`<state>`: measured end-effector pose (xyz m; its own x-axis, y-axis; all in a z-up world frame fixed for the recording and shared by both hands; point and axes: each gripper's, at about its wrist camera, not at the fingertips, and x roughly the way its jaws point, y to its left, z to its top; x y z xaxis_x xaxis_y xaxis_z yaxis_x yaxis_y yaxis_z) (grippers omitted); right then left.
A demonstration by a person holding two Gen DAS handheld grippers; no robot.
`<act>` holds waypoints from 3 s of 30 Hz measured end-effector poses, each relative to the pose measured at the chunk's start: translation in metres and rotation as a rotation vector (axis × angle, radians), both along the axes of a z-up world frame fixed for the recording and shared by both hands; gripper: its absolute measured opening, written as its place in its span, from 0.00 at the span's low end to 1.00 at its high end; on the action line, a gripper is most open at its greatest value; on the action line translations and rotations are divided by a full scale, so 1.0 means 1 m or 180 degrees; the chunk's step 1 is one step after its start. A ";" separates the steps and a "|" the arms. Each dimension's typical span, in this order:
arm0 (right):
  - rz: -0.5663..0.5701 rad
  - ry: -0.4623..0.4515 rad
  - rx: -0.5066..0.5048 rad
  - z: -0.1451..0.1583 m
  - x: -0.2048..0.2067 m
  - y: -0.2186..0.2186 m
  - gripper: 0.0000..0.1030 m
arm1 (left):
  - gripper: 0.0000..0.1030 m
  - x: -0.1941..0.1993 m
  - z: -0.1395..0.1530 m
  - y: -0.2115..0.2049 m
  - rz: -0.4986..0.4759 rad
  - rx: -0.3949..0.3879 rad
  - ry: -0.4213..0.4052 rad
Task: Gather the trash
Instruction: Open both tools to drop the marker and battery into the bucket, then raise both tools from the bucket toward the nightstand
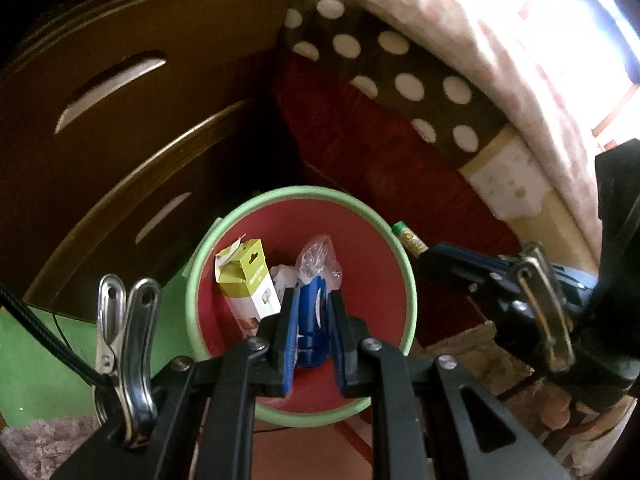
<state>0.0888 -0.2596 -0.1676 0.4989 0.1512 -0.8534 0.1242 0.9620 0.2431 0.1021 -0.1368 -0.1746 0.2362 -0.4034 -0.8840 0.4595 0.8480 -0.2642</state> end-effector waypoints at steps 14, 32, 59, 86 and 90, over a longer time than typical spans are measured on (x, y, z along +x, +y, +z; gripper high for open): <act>-0.0038 0.0013 0.0038 -0.003 0.001 -0.003 0.18 | 0.25 0.000 -0.004 -0.001 0.0023 0.0086 0.0002; 0.0001 -0.0154 0.0098 0.012 -0.004 0.003 0.29 | 0.37 -0.006 0.023 0.004 0.0141 0.0208 -0.0202; 0.0297 -0.1084 0.0344 0.173 -0.003 0.019 0.33 | 0.42 0.025 0.178 0.049 0.0650 -0.0076 -0.0899; 0.0742 -0.1159 0.0255 0.258 0.125 0.051 0.33 | 0.54 0.171 0.274 0.095 0.1303 -0.0038 -0.1220; 0.0757 -0.1127 0.0294 0.255 0.148 0.051 0.33 | 0.56 0.202 0.267 0.094 0.1398 -0.0049 -0.1147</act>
